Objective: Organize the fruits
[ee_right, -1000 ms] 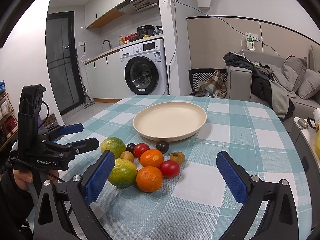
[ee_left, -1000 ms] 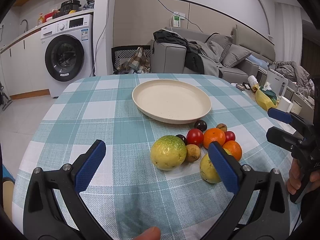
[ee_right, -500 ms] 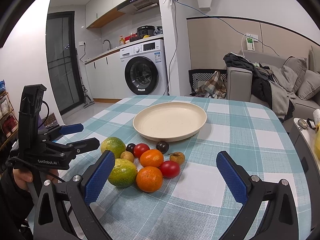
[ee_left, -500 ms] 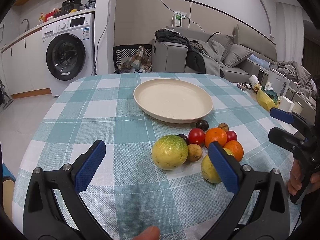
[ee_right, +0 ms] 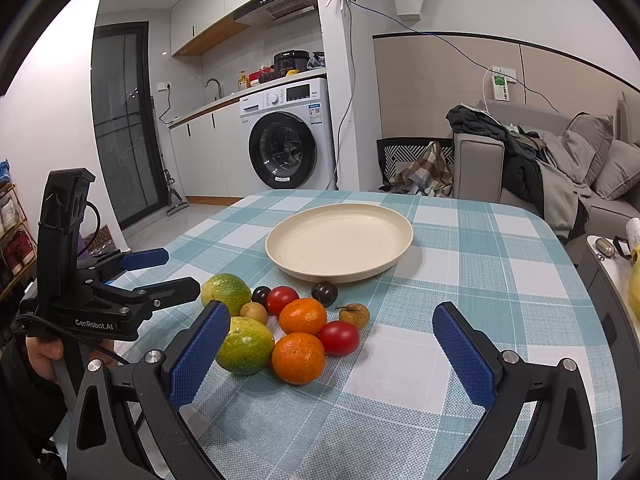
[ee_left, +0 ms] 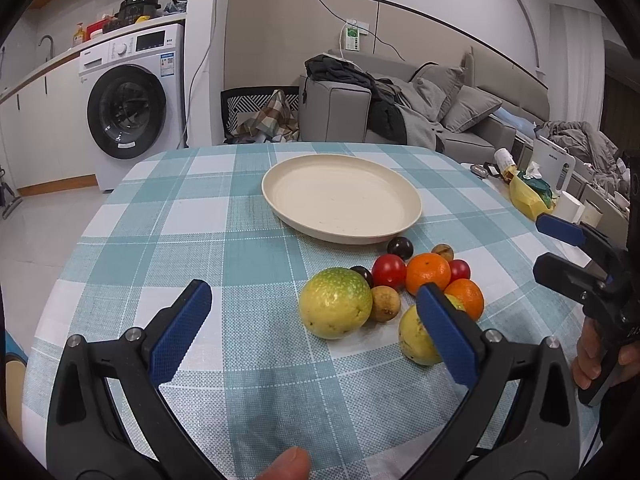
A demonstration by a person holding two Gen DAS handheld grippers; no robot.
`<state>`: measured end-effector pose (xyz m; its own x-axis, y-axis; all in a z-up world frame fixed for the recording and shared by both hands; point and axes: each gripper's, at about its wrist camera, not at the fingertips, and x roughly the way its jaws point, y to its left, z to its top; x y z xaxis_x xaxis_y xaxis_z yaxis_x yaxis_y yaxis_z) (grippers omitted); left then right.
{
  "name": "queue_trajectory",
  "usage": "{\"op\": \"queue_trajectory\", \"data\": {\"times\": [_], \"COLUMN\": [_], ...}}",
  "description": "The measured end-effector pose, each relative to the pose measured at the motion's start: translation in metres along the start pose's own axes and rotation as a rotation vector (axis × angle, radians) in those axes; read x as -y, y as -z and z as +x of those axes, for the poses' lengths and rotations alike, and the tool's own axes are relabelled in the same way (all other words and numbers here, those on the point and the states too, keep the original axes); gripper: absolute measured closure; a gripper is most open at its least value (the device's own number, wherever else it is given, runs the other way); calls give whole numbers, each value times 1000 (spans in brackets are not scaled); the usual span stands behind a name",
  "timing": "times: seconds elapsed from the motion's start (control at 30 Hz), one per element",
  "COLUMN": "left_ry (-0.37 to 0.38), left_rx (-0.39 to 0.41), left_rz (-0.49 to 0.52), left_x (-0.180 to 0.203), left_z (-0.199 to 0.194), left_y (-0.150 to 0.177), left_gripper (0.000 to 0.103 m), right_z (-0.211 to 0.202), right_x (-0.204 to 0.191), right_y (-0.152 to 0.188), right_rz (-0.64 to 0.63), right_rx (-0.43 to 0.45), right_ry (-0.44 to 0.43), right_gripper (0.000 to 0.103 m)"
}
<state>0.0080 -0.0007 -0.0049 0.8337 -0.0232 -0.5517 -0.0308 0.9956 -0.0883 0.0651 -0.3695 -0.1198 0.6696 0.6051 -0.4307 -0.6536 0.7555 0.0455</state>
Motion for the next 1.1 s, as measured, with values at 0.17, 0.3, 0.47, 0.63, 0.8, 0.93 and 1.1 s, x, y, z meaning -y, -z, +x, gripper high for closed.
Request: {"op": "queue_trajectory", "data": {"times": [0.17, 0.3, 0.47, 0.63, 0.8, 0.93, 1.1], "left_ry": [-8, -14, -3, -9, -6, -13, -21], "left_rx": [2, -4, -4, -6, -2, -10, -14], "left_rz": [6, 11, 24, 34, 37, 49, 49], "left_x": [0, 1, 4, 7, 8, 10, 10], "left_z": [0, 1, 1, 0, -1, 0, 0], "left_y": [1, 2, 1, 1, 1, 0, 0], "left_gripper": [1, 1, 1, 1, 1, 1, 1], "right_z": [0, 0, -1, 2, 1, 2, 0], "right_x": [0, 0, -1, -1, -3, -3, -2], "right_y": [0, 0, 0, 0, 1, 1, 0], "right_rz": [-1, 0, -12, -29, -39, -35, -25], "right_rx": [0, 0, 2, -3, -6, -11, -6], "right_ry": [1, 0, -2, 5, 9, 22, 49], "right_gripper": [0, 0, 0, 0, 0, 0, 0]}}
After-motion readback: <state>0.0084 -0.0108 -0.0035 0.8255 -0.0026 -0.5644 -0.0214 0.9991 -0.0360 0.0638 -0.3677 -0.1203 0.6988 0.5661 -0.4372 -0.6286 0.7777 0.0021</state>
